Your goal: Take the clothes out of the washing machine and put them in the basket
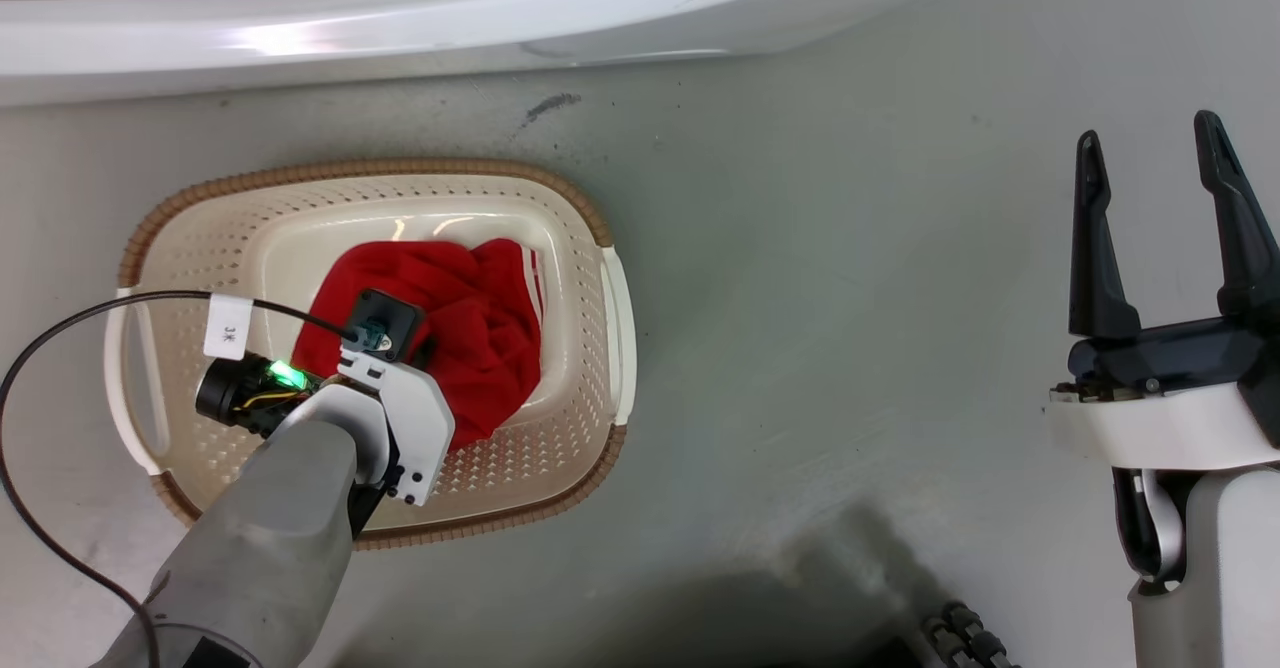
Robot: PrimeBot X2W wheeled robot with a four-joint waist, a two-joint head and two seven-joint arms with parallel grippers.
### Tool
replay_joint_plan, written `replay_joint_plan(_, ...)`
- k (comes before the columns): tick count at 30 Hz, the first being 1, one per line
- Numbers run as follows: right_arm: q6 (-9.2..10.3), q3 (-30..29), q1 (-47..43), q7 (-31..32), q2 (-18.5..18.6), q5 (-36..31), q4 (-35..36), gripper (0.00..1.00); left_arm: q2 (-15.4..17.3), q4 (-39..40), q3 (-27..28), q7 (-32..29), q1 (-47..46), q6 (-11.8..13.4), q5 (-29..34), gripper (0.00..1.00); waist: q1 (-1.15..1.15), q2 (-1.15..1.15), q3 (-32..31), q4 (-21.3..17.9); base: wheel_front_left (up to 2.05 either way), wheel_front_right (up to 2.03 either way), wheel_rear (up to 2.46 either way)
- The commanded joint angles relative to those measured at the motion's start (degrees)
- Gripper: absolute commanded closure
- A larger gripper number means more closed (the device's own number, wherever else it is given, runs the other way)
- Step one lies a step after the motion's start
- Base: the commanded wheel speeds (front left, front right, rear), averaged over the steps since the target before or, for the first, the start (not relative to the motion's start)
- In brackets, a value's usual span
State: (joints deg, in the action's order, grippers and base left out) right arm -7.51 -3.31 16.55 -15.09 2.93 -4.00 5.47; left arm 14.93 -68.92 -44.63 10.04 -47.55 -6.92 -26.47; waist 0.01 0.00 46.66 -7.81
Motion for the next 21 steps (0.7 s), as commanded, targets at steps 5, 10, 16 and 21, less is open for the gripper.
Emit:
replay_joint_plan(5,0.04,0.1,1.8,-0.1,-0.1,0.4,0.4,0.0,-0.7,-2.8,-1.2,-1.4,-1.9,-0.3,0.2,1.0,-0.01,0.0,2.7,-0.9,0.0,0.0,0.0)
replay_joint_plan(10,0.05,0.0,2.2,-0.1,-0.1,0.3,-0.4,0.0,-1.6,-3.8,-1.6,-1.2,-1.9,-0.3,-0.4,0.0,-0.01,0.0,2.0,-1.0,0.0,0.0,0.0)
replay_joint_plan(16,0.05,-0.2,0.8,-0.1,-0.1,0.6,-1.3,0.0,-2.7,-4.3,-2.6,-0.1,0.4,-0.4,-0.4,0.0,-0.01,0.0,-2.8,-0.1,0.0,0.0,0.0)
replay_joint_plan(21,0.04,-0.2,-0.6,-0.1,-0.1,-0.3,-1.8,0.0,-4.0,-4.5,-2.5,2.4,2.1,0.2,-0.8,0.0,-0.01,0.0,-7.0,0.9,0.0,0.0,0.0)
